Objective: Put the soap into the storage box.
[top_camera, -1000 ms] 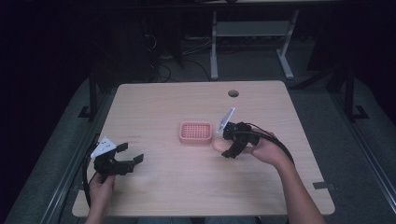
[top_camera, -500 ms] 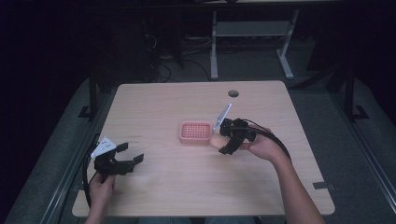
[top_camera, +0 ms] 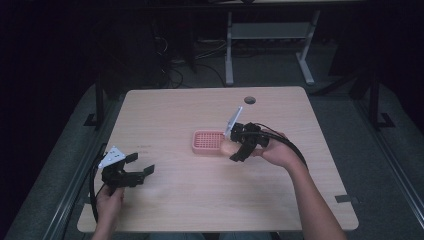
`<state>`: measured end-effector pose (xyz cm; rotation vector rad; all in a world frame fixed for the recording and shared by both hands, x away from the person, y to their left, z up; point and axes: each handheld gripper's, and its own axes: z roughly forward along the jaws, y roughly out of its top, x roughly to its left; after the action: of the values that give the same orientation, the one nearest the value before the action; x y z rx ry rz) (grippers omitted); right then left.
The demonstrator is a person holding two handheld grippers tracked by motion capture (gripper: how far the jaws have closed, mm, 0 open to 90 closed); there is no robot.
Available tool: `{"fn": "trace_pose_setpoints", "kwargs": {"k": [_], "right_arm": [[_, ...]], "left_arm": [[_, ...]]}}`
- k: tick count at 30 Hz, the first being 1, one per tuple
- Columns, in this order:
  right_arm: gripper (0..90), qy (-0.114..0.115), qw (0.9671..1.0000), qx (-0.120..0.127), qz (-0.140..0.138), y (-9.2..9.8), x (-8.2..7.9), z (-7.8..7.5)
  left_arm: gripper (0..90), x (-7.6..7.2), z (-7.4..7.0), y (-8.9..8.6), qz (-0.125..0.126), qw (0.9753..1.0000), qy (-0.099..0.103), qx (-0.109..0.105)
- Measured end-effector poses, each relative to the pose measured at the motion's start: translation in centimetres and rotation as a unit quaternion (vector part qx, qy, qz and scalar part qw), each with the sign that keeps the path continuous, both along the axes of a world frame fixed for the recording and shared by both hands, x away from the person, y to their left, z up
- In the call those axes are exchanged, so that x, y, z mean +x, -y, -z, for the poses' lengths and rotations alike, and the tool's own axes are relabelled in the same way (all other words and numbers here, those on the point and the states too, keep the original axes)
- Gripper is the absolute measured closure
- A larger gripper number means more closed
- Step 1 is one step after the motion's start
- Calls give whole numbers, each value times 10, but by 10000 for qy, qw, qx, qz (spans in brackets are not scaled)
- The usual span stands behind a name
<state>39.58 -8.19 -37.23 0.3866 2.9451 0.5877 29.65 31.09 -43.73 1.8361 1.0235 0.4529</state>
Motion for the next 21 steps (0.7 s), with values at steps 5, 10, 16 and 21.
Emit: {"fn": "trace_pose_setpoints", "kwargs": {"k": [5, 10, 16, 21], "right_arm": [[320, -27, 10000, 12, -45, -6, 5, -1], [320, -29, 10000, -19, -86, -14, 11, -3], [320, -28, 9999, -17, -109, -21, 18, -4], [320, -28, 9999, -7, -126, -29, 23, -7]], "left_arm": [[143, 0, 0, -1, 4, 10000, -13, 32], [143, 0, -1, -1, 1, 10000, 16, 35], [142, 0, -1, 0, 12, 10000, 16, 38], [142, -1, -1, -1, 18, 10000, 26, 59]]}}
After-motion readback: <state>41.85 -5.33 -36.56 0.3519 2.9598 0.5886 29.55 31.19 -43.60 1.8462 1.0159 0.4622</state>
